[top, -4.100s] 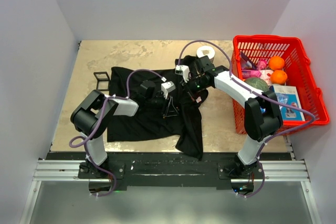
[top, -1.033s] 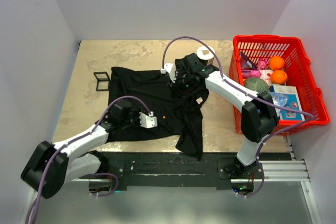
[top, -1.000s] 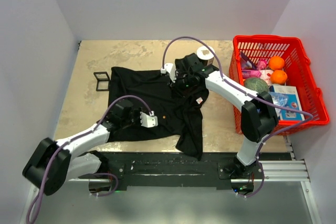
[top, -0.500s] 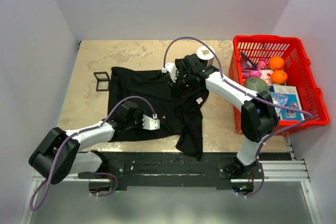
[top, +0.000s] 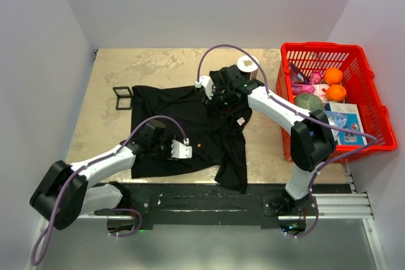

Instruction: Remove the brooch from the garment

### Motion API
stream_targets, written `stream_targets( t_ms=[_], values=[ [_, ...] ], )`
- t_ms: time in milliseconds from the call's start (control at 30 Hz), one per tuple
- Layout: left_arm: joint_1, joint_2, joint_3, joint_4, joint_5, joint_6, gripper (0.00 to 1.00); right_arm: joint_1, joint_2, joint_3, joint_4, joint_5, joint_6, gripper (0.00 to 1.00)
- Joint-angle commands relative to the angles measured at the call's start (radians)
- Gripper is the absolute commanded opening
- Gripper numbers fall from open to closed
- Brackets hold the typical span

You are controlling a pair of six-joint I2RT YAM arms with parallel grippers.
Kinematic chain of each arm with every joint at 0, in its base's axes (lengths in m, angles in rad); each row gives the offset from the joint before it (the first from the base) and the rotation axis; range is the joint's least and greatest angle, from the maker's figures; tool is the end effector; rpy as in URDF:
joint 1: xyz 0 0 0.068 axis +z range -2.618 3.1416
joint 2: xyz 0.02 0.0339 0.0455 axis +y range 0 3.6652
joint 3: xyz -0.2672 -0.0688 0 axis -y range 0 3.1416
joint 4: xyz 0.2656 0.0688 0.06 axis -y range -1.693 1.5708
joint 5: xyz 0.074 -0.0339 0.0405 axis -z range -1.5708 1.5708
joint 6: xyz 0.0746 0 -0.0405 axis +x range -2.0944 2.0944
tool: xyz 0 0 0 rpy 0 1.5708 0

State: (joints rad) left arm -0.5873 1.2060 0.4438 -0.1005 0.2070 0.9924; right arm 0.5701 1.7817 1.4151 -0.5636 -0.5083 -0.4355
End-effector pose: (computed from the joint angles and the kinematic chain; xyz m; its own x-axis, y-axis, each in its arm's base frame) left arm 0.2028 -0.1534 0.1114 0.2016 0.8502 -0.4863 0.8868 0.0524 0.4593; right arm 0.3412 0.2619 0.2240 -0.3097 -0.6363 -0.7065 -0.9342 0.3419 0.1016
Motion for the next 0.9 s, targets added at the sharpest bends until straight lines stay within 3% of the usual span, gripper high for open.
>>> stream_targets(
  t_ms=[0, 167, 267, 500, 700, 867],
  values=[
    [0.018, -0.140, 0.111, -0.271, 0.141, -0.057, 0.61, -0.001, -0.024, 0.057, -0.034, -0.001, -0.022, 0.27],
    [0.138, -0.296, 0.153, -0.357, 0.132, -0.064, 0.65, 0.001, -0.011, 0.084, -0.065, -0.009, -0.057, 0.27],
    [0.188, -0.298, 0.199, -0.309, 0.096, -0.200, 0.66, 0.036, -0.007, 0.084, -0.067, -0.016, -0.111, 0.26],
    [0.230, -0.224, 0.314, -0.286, 0.026, -0.722, 0.65, 0.164, 0.056, 0.004, -0.030, -0.045, -0.388, 0.23],
    [0.383, -0.267, 0.306, -0.315, 0.019, -0.885, 0.66, 0.201, 0.125, -0.016, -0.044, -0.026, -0.593, 0.19],
    [0.472, -0.250, 0.314, -0.275, -0.015, -0.978, 0.67, 0.205, 0.102, -0.074, 0.002, 0.026, -0.513, 0.23]
  ],
)
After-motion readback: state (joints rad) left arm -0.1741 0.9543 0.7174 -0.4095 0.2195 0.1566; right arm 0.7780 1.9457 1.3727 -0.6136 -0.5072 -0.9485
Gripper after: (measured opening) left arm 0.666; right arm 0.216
